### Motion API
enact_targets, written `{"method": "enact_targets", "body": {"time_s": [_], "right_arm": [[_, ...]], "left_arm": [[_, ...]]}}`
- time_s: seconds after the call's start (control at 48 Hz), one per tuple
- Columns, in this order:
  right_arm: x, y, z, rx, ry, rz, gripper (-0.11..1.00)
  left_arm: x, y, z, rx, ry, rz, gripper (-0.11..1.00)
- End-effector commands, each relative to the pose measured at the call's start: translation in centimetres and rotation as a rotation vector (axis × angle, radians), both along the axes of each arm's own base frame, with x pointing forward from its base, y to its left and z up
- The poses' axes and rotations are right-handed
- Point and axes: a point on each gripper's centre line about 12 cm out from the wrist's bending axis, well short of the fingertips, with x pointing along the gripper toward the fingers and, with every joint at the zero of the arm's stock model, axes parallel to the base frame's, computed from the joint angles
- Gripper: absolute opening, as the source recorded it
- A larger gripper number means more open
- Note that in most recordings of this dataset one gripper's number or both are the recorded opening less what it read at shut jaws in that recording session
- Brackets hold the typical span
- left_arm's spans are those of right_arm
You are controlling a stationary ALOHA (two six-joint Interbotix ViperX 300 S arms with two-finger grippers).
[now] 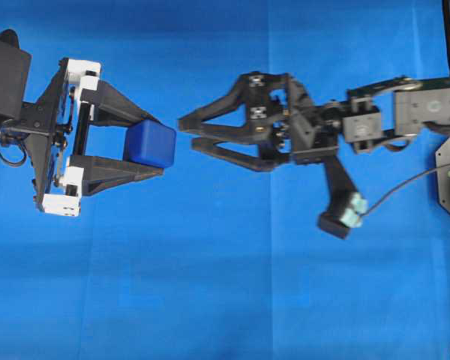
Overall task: Handover the blue block to the right arm after grasping it with the left arm, then place it in the designated position.
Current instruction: 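Reach the right gripper to the cube and close on it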
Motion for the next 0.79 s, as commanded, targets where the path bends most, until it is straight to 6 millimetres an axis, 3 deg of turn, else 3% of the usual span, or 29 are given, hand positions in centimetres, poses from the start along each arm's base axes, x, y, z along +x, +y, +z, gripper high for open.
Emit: {"method": "enact_targets", "body": {"time_s": [0.0,0.291,0.645,0.708,0.77], "right_arm": [[1.0,0.4,1.8,0.004,-0.051,0.013,0.96],[3.5,1.2,2.3,0.002,-0.064,0.032,0.96],[3.6,1.1,2.1,0.002,-0.05,0.021,0.96],[3.6,1.0,1.8,0.002,-0.029,0.009,0.92],[3.6,1.0,1.8,0.006,-0.024,0.005,0.77]], "left_arm": [[0.0,-0.1,1.0,-0.004,-0.032,-0.003,0.49],[0.0,-0.1,0.9,-0.002,-0.028,-0.003,0.49],[0.0,-0.1,0.9,-0.003,-0.024,-0.003,0.49],[0.0,-0.1,0.9,-0.002,-0.024,-0.003,0.49],[0.0,-0.1,0.9,-0.003,-0.024,-0.003,0.49]]}}
